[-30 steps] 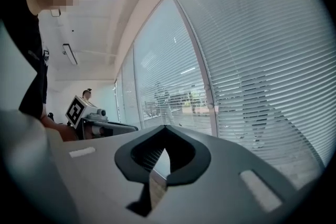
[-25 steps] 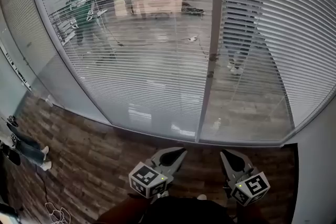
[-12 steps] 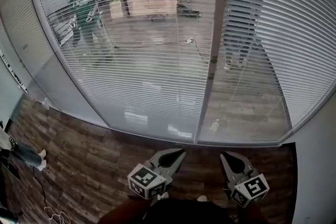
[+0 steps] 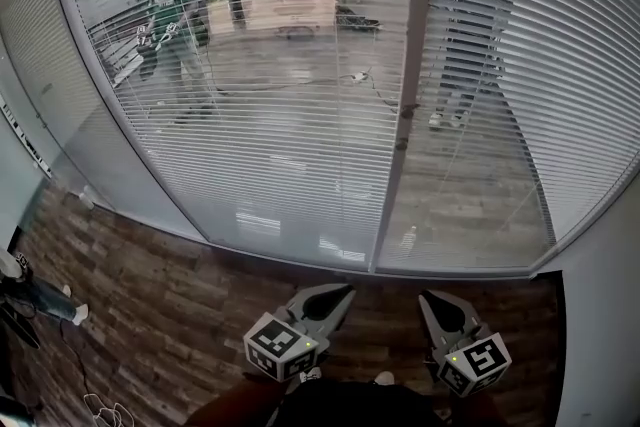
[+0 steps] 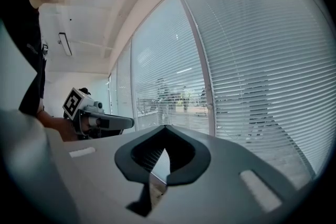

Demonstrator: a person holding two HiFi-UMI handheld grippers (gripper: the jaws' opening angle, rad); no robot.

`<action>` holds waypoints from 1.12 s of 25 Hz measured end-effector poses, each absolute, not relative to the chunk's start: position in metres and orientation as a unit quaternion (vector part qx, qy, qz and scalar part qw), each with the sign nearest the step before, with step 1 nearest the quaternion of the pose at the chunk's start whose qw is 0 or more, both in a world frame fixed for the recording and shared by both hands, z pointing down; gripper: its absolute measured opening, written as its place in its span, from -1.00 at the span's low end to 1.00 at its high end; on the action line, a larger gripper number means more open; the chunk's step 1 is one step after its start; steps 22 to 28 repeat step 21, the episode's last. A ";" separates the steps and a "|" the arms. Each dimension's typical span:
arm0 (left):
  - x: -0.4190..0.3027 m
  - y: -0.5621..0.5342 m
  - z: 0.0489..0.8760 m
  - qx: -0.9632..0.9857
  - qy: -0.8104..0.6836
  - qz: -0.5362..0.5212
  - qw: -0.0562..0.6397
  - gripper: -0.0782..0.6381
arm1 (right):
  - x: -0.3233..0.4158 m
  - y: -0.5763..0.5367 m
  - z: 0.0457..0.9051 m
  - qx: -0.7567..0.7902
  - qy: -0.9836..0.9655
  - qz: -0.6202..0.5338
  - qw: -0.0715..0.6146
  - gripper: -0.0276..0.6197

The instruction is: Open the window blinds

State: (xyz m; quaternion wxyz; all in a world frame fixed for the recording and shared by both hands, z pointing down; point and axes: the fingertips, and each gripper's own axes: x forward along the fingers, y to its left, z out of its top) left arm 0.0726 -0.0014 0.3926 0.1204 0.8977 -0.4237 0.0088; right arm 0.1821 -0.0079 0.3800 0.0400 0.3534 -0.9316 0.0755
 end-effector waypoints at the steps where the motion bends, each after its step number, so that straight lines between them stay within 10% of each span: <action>1: 0.073 0.000 0.393 0.898 -0.423 0.009 0.121 -0.78 | 0.183 -0.007 0.382 0.355 -0.930 0.079 0.040 -0.84; 28: 0.070 0.010 0.399 0.897 -0.424 0.013 0.126 -0.78 | 0.176 0.001 0.380 0.347 -0.934 0.070 0.048 -0.84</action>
